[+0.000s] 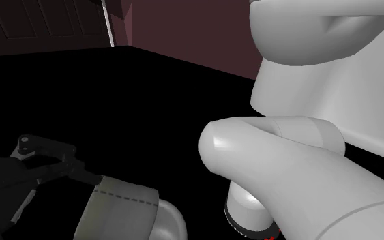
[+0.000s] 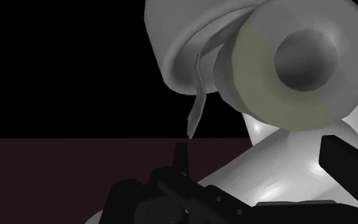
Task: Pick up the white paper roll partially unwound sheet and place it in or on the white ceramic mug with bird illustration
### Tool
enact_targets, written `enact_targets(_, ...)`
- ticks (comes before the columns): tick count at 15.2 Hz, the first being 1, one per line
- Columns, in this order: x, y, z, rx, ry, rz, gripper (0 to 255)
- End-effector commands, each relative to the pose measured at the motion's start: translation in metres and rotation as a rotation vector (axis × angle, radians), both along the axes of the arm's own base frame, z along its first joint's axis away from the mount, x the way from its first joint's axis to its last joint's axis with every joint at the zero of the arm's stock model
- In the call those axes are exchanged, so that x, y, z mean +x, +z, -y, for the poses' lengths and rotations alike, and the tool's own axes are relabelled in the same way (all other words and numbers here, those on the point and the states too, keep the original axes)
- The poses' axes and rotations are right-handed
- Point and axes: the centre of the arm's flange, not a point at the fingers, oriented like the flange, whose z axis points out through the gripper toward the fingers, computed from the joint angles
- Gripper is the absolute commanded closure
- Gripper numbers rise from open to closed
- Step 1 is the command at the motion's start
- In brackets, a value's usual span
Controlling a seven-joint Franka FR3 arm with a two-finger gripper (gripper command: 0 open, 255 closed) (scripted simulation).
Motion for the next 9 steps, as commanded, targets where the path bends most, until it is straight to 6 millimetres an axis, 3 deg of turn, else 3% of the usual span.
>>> enact_targets(1,0.009,0.012,-0.014,0.000,0.000,0.000,0)
enact_targets(3,0.018,0.026,-0.030,0.000,0.000,0.000,0)
enact_targets(9,0.018,0.026,-0.030,0.000,0.000,0.000,0)
